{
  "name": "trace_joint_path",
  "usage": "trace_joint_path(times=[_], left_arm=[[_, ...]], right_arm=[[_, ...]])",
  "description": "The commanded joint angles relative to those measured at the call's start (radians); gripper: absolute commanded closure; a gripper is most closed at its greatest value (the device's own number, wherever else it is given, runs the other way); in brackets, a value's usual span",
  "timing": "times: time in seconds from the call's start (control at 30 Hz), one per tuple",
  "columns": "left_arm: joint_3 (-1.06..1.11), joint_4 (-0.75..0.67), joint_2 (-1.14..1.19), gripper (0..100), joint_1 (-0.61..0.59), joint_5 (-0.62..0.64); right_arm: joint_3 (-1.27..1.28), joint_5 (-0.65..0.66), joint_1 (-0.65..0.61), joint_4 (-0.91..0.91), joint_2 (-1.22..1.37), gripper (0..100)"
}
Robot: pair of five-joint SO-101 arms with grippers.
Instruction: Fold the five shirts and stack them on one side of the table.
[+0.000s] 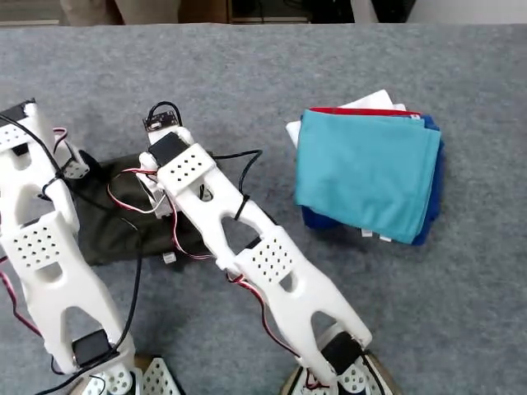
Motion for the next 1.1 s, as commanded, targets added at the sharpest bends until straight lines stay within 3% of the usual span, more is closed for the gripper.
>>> trace_joint_path(times=[0.0, 0.23, 0.43, 0.63, 0.87, 1.07], left_arm=[[-0.046, -0.005, 0.008, 72, 0.011, 0.014], [-0.055, -0.011, 0.008, 99, 0.072, 0.012], [-0.081, 0.008, -0.004, 98, 0.101, 0.018], [-0.396, 0.184, -0.005, 98, 0.086, 0.048], [-0.569, 0.189, -0.12, 98, 0.084, 0.117], [-0.577, 0.186, -0.285, 98, 0.249, 0.183]], right_arm=[[0.004, 0.035, 0.002, 0.018, 0.041, 99.7], [-0.008, 0.058, 0.022, 0.023, 0.008, 99.8], [-0.012, 0.063, 0.042, 0.023, -0.094, 99.8], [-0.007, 0.161, 0.081, 0.023, -0.309, 99.8], [0.001, 0.167, 0.211, 0.023, -0.671, 99.8], [0.208, 0.244, 0.308, 0.023, -0.972, 99.8]])
